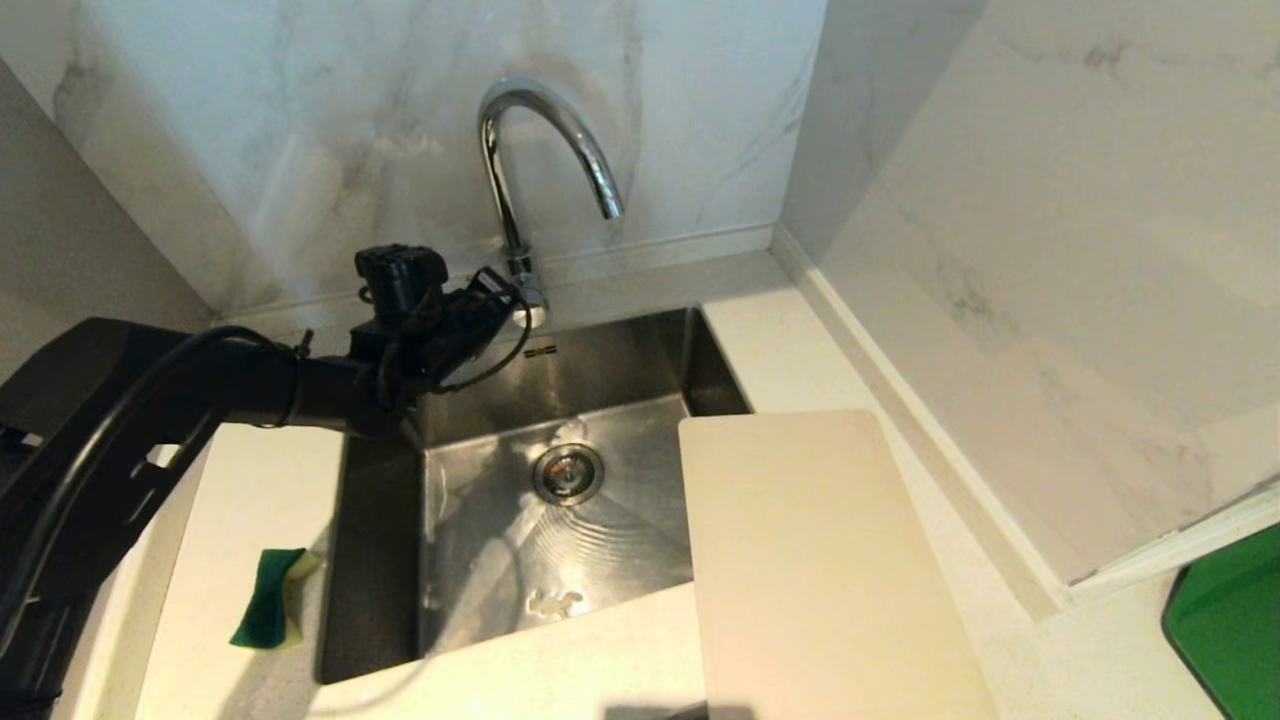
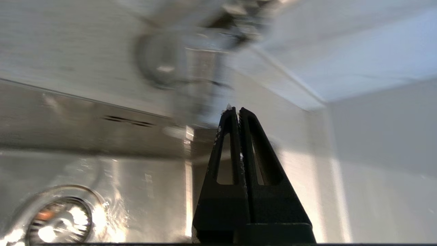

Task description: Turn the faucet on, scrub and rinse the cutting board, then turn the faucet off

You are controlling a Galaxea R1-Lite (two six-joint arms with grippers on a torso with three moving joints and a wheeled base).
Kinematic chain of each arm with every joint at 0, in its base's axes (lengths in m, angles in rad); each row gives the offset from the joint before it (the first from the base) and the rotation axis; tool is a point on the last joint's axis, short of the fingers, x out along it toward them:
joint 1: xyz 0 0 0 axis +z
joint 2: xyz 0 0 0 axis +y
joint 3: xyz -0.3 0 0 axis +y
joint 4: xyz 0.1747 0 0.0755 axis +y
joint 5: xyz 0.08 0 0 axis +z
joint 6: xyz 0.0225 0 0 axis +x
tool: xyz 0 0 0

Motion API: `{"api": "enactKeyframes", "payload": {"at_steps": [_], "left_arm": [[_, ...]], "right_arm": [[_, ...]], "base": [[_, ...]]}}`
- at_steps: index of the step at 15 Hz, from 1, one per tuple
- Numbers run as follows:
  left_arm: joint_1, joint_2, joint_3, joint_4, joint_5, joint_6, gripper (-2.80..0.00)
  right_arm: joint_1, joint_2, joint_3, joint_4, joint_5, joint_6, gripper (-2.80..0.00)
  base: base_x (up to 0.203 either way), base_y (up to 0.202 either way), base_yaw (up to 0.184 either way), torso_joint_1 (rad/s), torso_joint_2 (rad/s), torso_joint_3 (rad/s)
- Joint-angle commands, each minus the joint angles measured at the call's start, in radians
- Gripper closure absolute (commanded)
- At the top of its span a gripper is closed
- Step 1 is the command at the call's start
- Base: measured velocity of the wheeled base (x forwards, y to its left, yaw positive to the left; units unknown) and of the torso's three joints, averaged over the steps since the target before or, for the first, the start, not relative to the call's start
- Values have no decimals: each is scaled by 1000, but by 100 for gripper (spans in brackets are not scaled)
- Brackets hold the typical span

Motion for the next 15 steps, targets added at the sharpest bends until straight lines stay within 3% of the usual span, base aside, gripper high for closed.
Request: {"api": "enactKeyframes", "payload": {"at_steps": [1, 6, 8, 13, 15], "left_arm": [[-5, -126, 62, 3, -4, -2, 0], [61, -347, 167, 111, -15, 71, 0], [109, -408, 174, 180, -20, 172, 0], [240, -509, 157, 337, -63, 513, 0], [276, -557, 144, 418, -64, 582, 0]], "right_arm": [[0, 1, 1, 0, 0, -1, 0], [0, 1, 2, 1, -1, 1, 0], [0, 1, 1, 1, -1, -1, 0], [0, 1, 0, 1, -1, 12, 0], [0, 1, 0, 1, -3, 21, 0]], "base": [[0, 0, 0, 0, 0, 0], [0, 0, 0, 0, 0, 0], [0, 0, 0, 0, 0, 0], [0, 0, 0, 0, 0, 0], [0, 0, 0, 0, 0, 0]]}}
